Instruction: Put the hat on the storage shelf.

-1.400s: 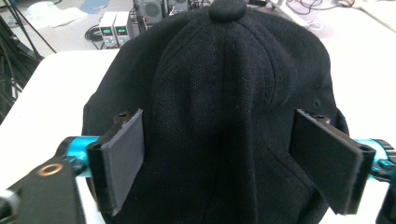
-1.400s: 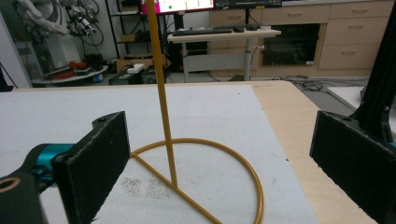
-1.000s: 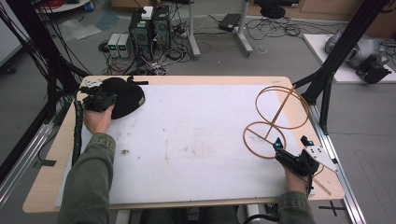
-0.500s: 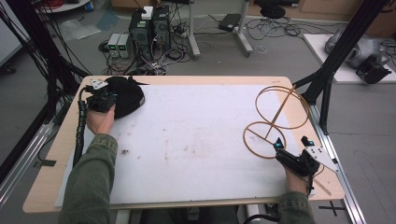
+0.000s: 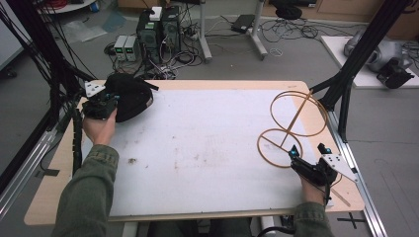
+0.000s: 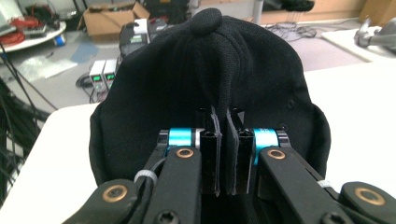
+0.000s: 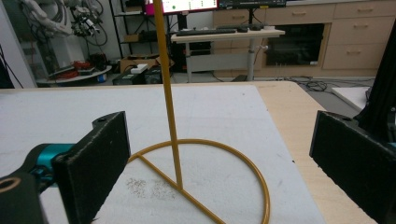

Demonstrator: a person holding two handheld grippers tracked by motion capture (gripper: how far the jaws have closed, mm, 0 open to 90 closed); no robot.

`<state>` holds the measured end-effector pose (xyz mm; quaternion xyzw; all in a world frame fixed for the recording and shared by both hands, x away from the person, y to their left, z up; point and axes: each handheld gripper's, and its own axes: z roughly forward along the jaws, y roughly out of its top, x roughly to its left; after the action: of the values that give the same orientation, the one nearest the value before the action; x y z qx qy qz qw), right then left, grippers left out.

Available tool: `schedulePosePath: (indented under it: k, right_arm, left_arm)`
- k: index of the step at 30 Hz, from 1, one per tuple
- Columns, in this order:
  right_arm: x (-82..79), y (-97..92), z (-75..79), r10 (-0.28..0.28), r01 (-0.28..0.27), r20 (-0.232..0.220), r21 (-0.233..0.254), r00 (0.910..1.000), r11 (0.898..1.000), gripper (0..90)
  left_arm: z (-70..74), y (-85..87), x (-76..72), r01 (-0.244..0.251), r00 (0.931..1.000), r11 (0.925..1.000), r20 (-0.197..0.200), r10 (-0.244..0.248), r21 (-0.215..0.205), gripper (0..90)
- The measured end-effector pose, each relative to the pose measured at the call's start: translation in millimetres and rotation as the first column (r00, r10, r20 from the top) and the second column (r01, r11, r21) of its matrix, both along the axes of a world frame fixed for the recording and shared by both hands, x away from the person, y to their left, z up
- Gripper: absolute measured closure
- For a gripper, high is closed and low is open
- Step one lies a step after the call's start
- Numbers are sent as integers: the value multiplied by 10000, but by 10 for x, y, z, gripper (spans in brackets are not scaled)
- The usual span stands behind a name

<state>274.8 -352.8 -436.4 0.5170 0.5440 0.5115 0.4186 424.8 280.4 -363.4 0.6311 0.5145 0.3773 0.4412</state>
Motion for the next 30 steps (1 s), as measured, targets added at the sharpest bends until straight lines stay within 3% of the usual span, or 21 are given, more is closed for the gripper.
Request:
schedulePosePath:
  k: [2,5,13,18,20,23,24,30]
  right_arm:
    - [-3,2,2,-11,11,-18,85,10000,10000,41]
    - [-5,7,1,-14,14,-5,122,10000,9999,41]
    - [-17,26,9,66,-66,46,60,10000,10000,41]
    - [-29,37,15,82,-83,91,90,9999,9999,41]
    - [-36,40,15,108,-109,60,79,9999,9999,41]
    - [-41,47,16,116,-117,58,113,9999,9999,41]
    - [-44,50,18,122,-123,53,168,9999,9998,41]
    - [-53,48,22,144,-147,124,222,9998,9996,41]
  left_arm:
    - [66,-6,-57,77,9998,10000,209,-75,-62,854]
    - [204,-37,-180,200,9957,9994,913,-173,-289,854]
    - [383,-98,-364,505,9853,9982,1649,-446,-319,854]
    - [552,-169,-504,830,9718,9960,2243,-733,-342,854]
    - [578,-179,-519,920,9695,9951,2315,-810,-372,854]
    - [740,-267,-612,1297,9564,9909,2680,-1157,-351,854]
    - [740,-267,-612,1297,9564,9909,2680,-1157,-351,854]
    - [936,-404,-775,1782,9290,9836,3341,-1590,-273,853]
